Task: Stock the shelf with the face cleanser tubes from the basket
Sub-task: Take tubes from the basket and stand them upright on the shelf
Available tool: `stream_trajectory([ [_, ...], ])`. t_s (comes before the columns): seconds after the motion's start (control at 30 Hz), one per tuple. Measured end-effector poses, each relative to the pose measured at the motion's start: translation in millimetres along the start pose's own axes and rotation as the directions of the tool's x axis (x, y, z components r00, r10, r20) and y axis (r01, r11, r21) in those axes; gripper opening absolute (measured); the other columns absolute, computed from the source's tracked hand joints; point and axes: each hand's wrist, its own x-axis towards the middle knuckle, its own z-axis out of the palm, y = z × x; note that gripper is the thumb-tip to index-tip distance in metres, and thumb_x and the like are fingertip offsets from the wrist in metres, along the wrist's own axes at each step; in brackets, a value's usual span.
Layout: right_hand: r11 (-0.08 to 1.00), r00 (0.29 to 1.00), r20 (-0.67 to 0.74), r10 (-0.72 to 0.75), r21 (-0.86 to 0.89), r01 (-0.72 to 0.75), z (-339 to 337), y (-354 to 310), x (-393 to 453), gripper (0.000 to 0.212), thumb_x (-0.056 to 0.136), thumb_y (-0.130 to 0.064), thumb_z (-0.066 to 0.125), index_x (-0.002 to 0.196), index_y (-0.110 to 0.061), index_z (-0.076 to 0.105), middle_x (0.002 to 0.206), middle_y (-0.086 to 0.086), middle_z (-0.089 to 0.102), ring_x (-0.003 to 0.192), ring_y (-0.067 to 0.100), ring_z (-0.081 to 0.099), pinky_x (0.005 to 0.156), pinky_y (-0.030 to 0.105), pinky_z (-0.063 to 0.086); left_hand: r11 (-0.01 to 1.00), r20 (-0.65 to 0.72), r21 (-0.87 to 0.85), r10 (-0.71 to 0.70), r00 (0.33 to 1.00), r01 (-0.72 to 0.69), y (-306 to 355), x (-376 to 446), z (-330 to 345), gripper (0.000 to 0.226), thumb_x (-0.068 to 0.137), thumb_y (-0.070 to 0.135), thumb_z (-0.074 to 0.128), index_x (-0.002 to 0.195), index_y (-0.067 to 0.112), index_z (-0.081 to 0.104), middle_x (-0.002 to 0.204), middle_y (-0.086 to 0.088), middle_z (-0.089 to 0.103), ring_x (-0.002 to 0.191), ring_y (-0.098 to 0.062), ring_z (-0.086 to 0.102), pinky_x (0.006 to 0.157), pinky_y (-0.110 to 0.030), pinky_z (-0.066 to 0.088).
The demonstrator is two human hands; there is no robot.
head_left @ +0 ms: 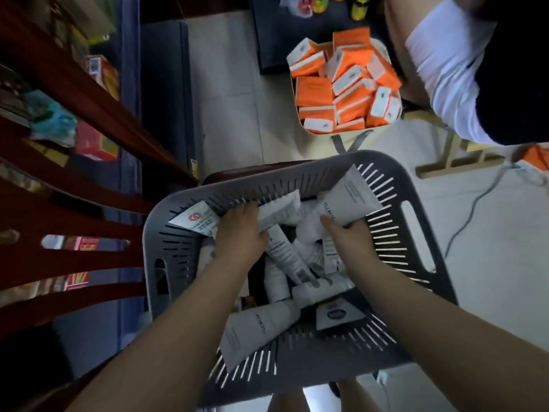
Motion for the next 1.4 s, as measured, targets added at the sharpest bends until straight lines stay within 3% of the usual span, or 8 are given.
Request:
stream_trajectory([
  [0.3, 0.975, 0.995, -0.104, 0.002, 0.222, 0.021, 14, 11, 6, 0.042, 0.086, -0.013, 0.064, 0.127, -0.007, 0.051, 0.115, 0.000, 0.059, 0.108, 0.014, 0.055, 0.095, 0.027, 0.042, 1.000, 0.052, 0.001, -0.002, 0.999, 0.002, -6, 22, 6, 0.028, 0.084, 0.032, 0.060, 0.107, 0.018, 0.055, 0.112, -0.004, 0.063, 0.103, -0.024, 0.060, 0.076, -0.033, 0.049],
  [0.47, 0.982, 0.998, -0.058, -0.016, 0.187, 0.027, 8, 1, -17, 0.030, 0.086, -0.013, 0.064, 0.114, -0.015, 0.055, 0.110, 0.001, 0.061, 0.103, 0.016, 0.057, 0.087, 0.027, 0.043, 0.957, 0.117, -0.270, -0.075, 0.990, 0.104, -4, -5, -13, 0.042, 0.083, 0.034, 0.065, 0.120, 0.020, 0.053, 0.121, -0.001, 0.059, 0.109, -0.022, 0.057, 0.086, -0.036, 0.049],
  [0.67, 0.986, 0.985, 0.111, -0.132, 0.113, 0.119, -9, -60, -78, 0.036, 0.084, -0.017, 0.066, 0.119, -0.009, 0.058, 0.113, 0.001, 0.065, 0.102, 0.013, 0.061, 0.087, 0.028, 0.049, 0.431, 0.173, -0.858, -0.273, 0.946, 0.281, 20, -59, -68, 0.035, 0.078, 0.010, 0.073, 0.107, 0.021, 0.059, 0.105, 0.002, 0.064, 0.089, -0.011, 0.061, 0.077, -0.026, 0.051],
  [0.9, 0.953, 0.896, 0.352, -0.271, 0.230, 0.198, -29, -176, -164, 0.019, 0.087, -0.009, 0.060, 0.105, -0.014, 0.061, 0.105, 0.001, 0.067, 0.097, 0.016, 0.062, 0.081, 0.030, 0.050, -0.197, 0.197, -0.971, -0.334, 0.922, 0.136, 54, -136, -179, 0.024, 0.083, 0.005, 0.064, 0.105, 0.014, 0.065, 0.105, -0.015, 0.067, 0.087, -0.029, 0.063, 0.087, -0.046, 0.049],
  [1.0, 0.935, 0.848, 0.425, -0.317, 0.290, 0.205, -32, -223, -208, 0.020, 0.080, -0.015, 0.067, 0.098, -0.020, 0.063, 0.095, -0.005, 0.071, 0.092, 0.017, 0.063, 0.080, 0.033, 0.049, -0.207, 0.127, -0.977, -0.346, 0.929, 0.056, 68, -170, -230, 0.046, 0.073, 0.015, 0.071, 0.118, 0.010, 0.060, 0.100, -0.017, 0.066, 0.081, -0.030, 0.063, 0.079, -0.043, 0.052],
  [1.17, 0.919, 0.756, 0.532, -0.380, 0.314, 0.241, -34, -293, -281, 0.015, 0.085, -0.017, 0.062, 0.099, -0.019, 0.066, 0.096, 0.002, 0.072, 0.091, 0.023, 0.066, 0.089, 0.041, 0.050, -0.198, -0.023, -0.974, -0.407, 0.913, -0.112, 83, -225, -317, 0.039, 0.088, 0.037, 0.057, 0.110, 0.005, 0.060, 0.083, -0.016, 0.068, 0.065, -0.026, 0.064, 0.065, -0.038, 0.056],
  [1.3, 0.895, 0.640, 0.626, -0.445, 0.336, 0.294, -34, -336, -344, 0.012, 0.086, -0.019, 0.059, 0.097, -0.015, 0.064, 0.083, 0.007, 0.069, 0.073, 0.024, 0.064, 0.069, 0.033, 0.051, -0.427, -0.047, -0.883, -0.334, 0.942, -0.195, 93, -277, -375, 0.050, 0.087, 0.056, 0.049, 0.079, 0.010, 0.068, 0.062, -0.006, 0.065, 0.050, -0.019, 0.061, 0.052, -0.026, 0.052],
  [1.4, 0.879, 0.553, 0.683, -0.477, 0.368, 0.303, -28, -357, -386, 0.005, 0.086, -0.017, 0.059, 0.089, -0.016, 0.062, 0.077, 0.006, 0.066, 0.068, 0.023, 0.061, 0.066, 0.031, 0.049, -0.497, -0.156, -0.805, -0.351, 0.923, -0.325, 97, -320, -407, 0.050, 0.091, 0.052, 0.045, 0.084, 0.009, 0.068, 0.069, -0.008, 0.066, 0.056, -0.020, 0.063, 0.057, -0.027, 0.054],
])
